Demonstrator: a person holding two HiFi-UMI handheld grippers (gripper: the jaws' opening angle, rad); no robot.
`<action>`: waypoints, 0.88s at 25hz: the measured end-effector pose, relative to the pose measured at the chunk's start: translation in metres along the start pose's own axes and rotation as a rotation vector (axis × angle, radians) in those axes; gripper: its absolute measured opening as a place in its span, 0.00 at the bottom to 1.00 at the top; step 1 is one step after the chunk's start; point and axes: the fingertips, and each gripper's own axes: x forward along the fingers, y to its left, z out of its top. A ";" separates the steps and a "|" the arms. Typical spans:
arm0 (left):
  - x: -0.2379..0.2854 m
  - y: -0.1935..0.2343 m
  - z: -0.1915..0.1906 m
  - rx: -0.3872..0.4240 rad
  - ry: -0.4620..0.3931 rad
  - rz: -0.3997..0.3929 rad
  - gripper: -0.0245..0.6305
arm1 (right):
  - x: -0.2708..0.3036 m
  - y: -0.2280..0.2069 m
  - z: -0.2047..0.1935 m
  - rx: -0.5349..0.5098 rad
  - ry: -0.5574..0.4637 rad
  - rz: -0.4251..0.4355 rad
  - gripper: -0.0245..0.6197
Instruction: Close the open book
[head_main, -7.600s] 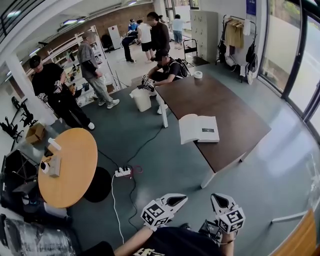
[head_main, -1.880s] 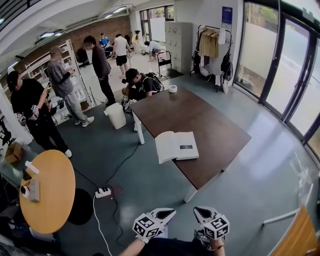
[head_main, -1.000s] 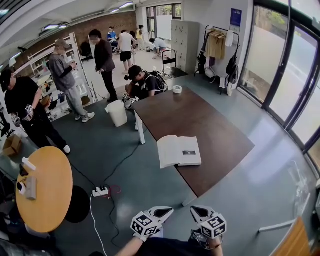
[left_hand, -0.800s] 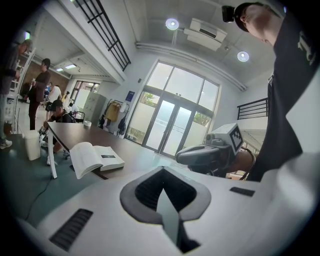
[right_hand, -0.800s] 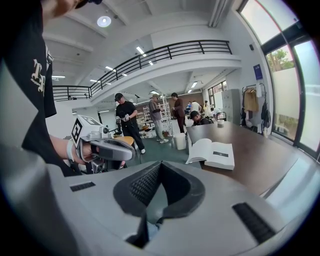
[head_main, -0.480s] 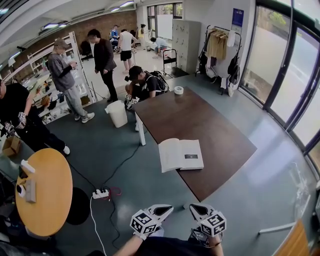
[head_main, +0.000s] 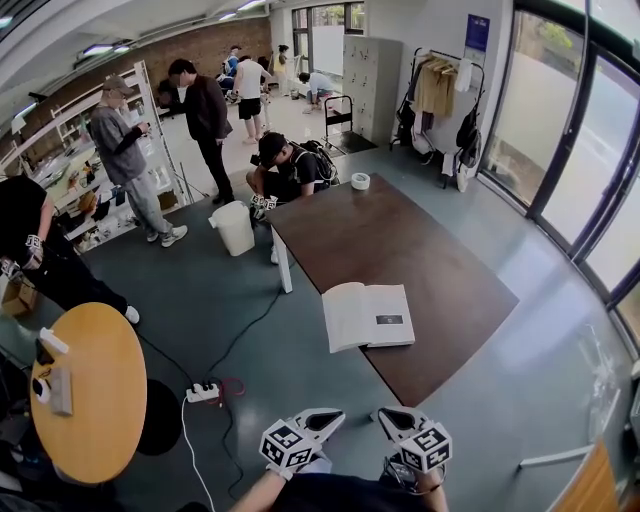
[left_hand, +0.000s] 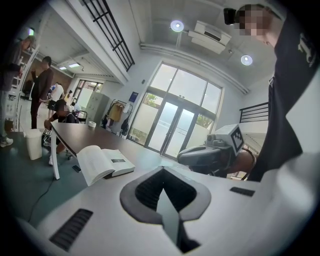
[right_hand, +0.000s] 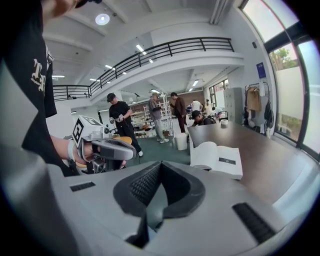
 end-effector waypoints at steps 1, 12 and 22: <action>-0.002 0.005 0.001 -0.004 -0.002 0.003 0.05 | 0.004 0.000 0.002 0.000 0.003 -0.001 0.02; -0.036 0.071 0.022 -0.012 -0.034 0.044 0.05 | 0.055 0.009 0.033 -0.017 0.006 -0.003 0.02; -0.058 0.115 0.028 -0.025 -0.056 0.063 0.05 | 0.090 0.021 0.048 -0.032 0.021 -0.001 0.02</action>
